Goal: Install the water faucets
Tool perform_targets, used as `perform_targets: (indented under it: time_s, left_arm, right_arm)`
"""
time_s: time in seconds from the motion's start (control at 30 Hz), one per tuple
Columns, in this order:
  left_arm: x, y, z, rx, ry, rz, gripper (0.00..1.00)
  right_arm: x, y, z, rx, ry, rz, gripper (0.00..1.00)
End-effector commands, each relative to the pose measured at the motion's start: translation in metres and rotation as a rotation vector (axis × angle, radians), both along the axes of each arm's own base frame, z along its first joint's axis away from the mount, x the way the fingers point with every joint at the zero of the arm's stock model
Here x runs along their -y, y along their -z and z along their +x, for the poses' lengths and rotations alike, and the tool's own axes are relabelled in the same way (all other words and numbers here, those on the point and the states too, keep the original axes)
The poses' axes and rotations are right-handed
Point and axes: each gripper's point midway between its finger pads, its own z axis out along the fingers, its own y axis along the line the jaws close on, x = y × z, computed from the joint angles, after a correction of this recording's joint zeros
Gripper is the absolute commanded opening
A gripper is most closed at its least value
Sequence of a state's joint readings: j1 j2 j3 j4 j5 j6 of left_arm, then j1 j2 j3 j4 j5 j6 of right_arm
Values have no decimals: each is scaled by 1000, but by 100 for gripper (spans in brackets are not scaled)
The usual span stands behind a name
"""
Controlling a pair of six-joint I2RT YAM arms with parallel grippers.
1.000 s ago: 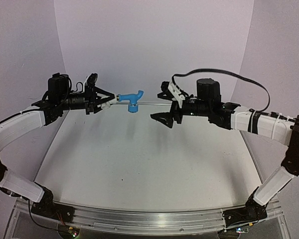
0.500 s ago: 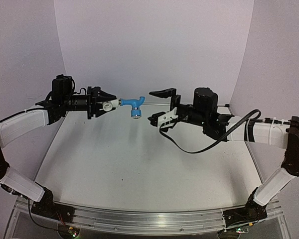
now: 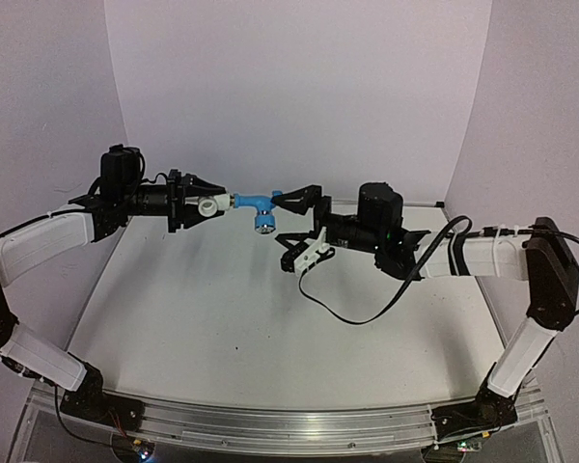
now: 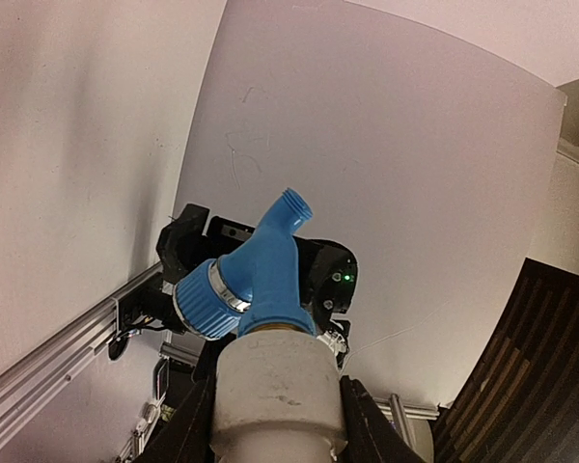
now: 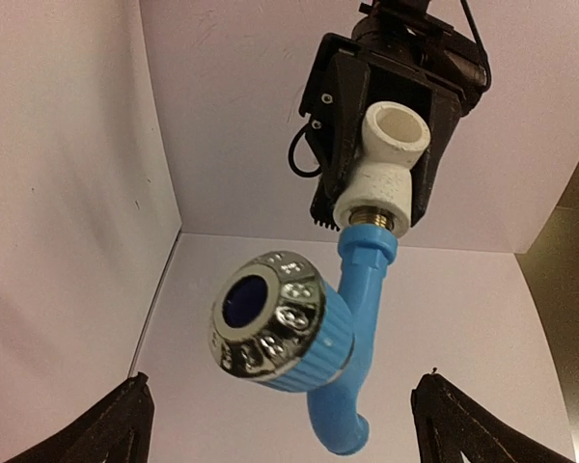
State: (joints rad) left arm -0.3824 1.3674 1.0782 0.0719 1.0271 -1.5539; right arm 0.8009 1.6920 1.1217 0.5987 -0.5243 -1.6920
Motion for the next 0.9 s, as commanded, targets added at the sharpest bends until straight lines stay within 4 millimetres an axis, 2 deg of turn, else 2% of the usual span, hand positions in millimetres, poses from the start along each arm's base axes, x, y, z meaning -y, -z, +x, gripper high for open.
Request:
perform_targets:
  time_s: [0.0, 0.23, 0.53, 0.67, 0.7, 0.87]
  left_arm:
    - [-2, -25, -11, 71, 41, -48, 0]
    - [-1, -20, -15, 55, 65, -48, 0]
    - [0, -23, -16, 45, 79, -53, 0]
    - [-1, -19, -17, 36, 81, -50, 0]
    - [-1, -17, -17, 33, 81, -49, 0]
    - [0, -16, -17, 32, 90, -48, 0]
  right_arm:
    - [-16, -33, -9, 107, -79, 107, 93]
    - [-28, -39, -8, 140, -107, 191, 89]
    - [-36, -44, -11, 159, -132, 265, 75]
    - [-38, -46, -14, 144, -149, 286, 66]
    - [-39, -46, -14, 145, -149, 294, 59]
    - [-41, -47, -15, 130, -166, 311, 46]
